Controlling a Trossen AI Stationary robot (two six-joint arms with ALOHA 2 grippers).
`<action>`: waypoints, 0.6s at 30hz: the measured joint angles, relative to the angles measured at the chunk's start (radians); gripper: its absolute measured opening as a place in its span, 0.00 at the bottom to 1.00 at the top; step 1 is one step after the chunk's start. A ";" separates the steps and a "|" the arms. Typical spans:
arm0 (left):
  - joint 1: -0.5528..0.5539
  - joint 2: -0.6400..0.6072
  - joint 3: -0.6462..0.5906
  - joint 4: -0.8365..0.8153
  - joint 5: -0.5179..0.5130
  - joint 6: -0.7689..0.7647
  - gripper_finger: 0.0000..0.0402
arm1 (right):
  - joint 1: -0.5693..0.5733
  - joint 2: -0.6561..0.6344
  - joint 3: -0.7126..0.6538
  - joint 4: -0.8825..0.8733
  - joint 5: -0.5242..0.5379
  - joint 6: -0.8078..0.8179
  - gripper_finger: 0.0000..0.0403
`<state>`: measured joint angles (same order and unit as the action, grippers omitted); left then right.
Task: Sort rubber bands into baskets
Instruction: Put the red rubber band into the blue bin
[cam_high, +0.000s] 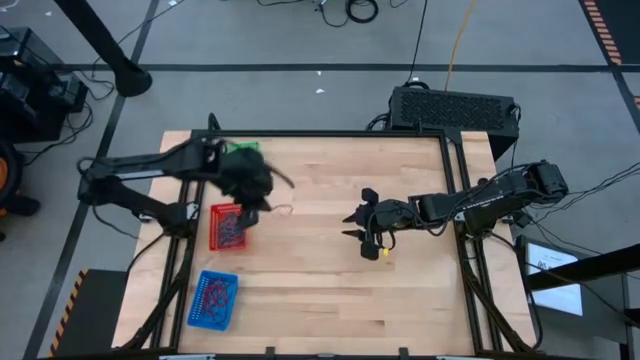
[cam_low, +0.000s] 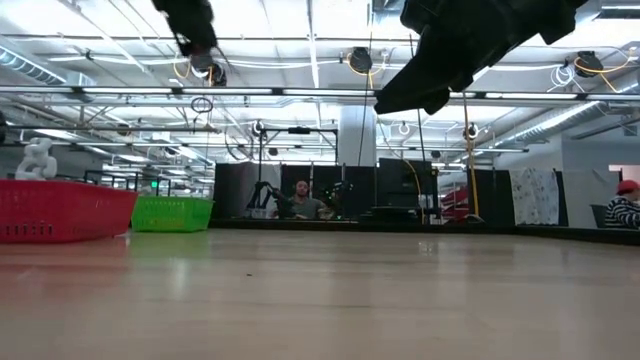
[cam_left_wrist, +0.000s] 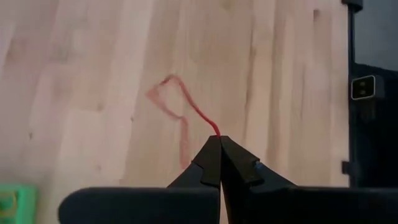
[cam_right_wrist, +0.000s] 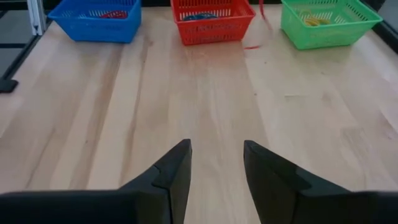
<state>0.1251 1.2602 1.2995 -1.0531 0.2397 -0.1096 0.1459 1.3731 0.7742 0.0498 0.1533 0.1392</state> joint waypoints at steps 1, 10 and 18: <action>-0.040 -0.013 0.000 -0.011 -0.025 -0.039 0.00 | 0.001 0.000 0.000 0.000 -0.001 0.008 0.35; -0.498 -0.063 0.000 -0.094 -0.247 -0.434 0.00 | 0.050 0.000 0.000 0.000 -0.003 0.052 0.35; -0.817 -0.060 0.000 -0.189 -0.393 -0.823 0.00 | 0.097 0.000 0.000 -0.001 -0.002 0.105 0.35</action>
<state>-0.6921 1.2000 1.2995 -1.2421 -0.1534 -0.9329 0.2428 1.3731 0.7742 0.0490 0.1509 0.2443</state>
